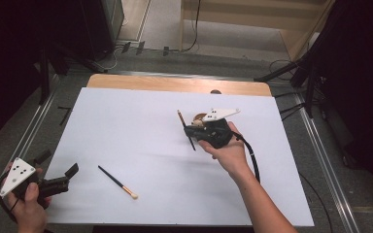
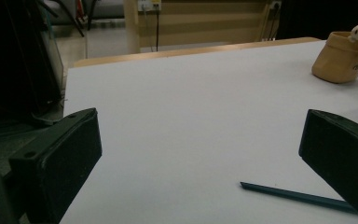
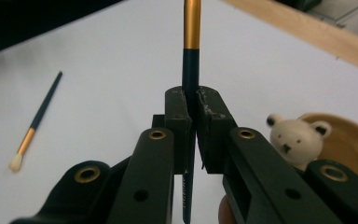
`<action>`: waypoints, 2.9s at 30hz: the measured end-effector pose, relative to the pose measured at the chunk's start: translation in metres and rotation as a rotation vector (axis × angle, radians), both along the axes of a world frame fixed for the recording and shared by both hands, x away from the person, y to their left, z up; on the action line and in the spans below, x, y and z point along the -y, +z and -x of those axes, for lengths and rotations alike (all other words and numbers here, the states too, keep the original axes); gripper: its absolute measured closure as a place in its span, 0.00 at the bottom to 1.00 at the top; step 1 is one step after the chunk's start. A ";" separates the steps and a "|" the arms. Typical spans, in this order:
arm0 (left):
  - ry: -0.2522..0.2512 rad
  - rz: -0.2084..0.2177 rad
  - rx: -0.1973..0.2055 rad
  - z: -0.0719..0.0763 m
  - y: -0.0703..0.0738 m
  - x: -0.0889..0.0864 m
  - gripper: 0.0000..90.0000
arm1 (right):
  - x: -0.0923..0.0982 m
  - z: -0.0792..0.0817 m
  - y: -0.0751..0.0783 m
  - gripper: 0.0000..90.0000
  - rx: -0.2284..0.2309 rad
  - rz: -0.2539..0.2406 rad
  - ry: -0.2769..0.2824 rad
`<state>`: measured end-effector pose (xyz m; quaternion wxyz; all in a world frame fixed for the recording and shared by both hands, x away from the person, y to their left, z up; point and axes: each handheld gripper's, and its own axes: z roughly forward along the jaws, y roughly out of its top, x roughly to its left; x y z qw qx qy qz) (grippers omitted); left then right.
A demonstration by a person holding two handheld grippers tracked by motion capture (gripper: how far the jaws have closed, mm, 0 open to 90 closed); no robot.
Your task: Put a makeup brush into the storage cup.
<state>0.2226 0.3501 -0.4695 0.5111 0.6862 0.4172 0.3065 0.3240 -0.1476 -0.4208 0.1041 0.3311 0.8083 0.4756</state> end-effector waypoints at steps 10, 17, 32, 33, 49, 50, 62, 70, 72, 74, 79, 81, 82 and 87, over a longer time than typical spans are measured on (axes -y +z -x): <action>-0.003 0.000 0.000 0.000 0.000 0.000 0.00 | 0.013 0.003 0.008 0.94 0.180 -0.181 -0.040; -0.001 0.002 -0.001 0.000 0.000 0.000 0.00 | 0.023 0.001 0.012 0.94 0.247 -0.292 -0.113; 0.000 0.002 -0.003 0.000 0.000 0.000 0.00 | 0.045 -0.006 0.010 0.94 0.283 -0.321 -0.254; 0.000 0.002 -0.003 0.000 -0.001 0.000 0.00 | 0.045 -0.006 0.010 0.94 0.283 -0.321 -0.254; -0.003 0.001 -0.001 0.000 -0.001 0.001 0.00 | 0.063 -0.013 -0.014 0.94 0.254 -0.294 -0.361; -0.003 -0.001 -0.001 0.000 -0.001 0.001 0.00 | 0.063 -0.013 -0.014 0.94 0.254 -0.294 -0.361; -0.003 -0.001 -0.003 0.000 -0.001 0.000 0.00 | 0.062 -0.017 -0.032 0.94 0.231 -0.254 -0.394; -0.001 -0.001 -0.002 0.000 0.000 0.000 0.00 | 0.060 -0.019 -0.045 0.94 0.210 -0.242 -0.415; -0.004 0.002 0.001 0.000 0.000 0.000 0.00 | 0.060 -0.018 -0.048 0.94 0.202 -0.237 -0.413; -0.001 -0.002 -0.003 0.000 0.000 0.000 0.00 | 0.060 -0.018 -0.049 0.94 0.204 -0.235 -0.413; -0.003 -0.002 0.000 0.000 0.000 0.000 0.00 | 0.059 -0.017 -0.053 0.94 0.197 -0.230 -0.411; -0.003 -0.001 0.000 0.000 0.000 0.001 0.00 | 0.058 -0.016 -0.057 0.94 0.187 -0.221 -0.414; -0.003 -0.001 0.001 0.000 0.000 0.001 0.00 | 0.058 -0.015 -0.061 0.94 0.177 -0.218 -0.417; -0.002 -0.002 -0.002 0.000 0.000 0.000 0.00 | 0.058 -0.015 -0.066 0.94 0.160 -0.199 -0.421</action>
